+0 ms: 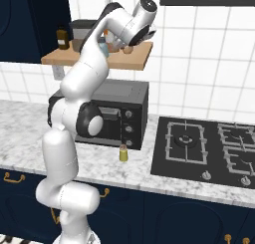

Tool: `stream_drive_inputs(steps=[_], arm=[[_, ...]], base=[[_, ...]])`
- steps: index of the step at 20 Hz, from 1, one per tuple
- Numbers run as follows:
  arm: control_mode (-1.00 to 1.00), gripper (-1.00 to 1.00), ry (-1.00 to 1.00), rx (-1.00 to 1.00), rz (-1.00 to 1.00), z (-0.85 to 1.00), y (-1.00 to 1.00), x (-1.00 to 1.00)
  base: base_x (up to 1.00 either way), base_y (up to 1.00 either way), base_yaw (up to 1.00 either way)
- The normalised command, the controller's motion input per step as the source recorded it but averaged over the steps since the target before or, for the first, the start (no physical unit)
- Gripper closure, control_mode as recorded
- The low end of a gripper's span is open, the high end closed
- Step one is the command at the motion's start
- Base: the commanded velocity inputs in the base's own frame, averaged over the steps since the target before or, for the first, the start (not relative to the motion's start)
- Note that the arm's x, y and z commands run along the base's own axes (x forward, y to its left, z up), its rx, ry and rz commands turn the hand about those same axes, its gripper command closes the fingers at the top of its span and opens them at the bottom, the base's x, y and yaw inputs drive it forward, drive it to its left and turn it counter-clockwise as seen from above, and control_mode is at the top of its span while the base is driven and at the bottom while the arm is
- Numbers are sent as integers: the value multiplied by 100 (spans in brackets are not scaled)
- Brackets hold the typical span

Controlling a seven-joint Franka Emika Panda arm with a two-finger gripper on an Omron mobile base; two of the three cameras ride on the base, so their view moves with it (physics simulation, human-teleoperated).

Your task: Put the shaker and condiment bottle from the counter next to their counterparts in the cabinet.

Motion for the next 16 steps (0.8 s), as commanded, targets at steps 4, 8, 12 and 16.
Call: stream_drive_inputs(steps=[4,8,12,16], arm=[[-100,-100,0,0,7,-8,0,7],[-100,-100,0,0,13,-4,0,-1],[-100,-100,0,0,18,-32,19,-48],[-100,-100,-2,0,4,-57,5,-84]], base=[[0,0,0],[0,0,0],[0,0,0],[0,0,0]])
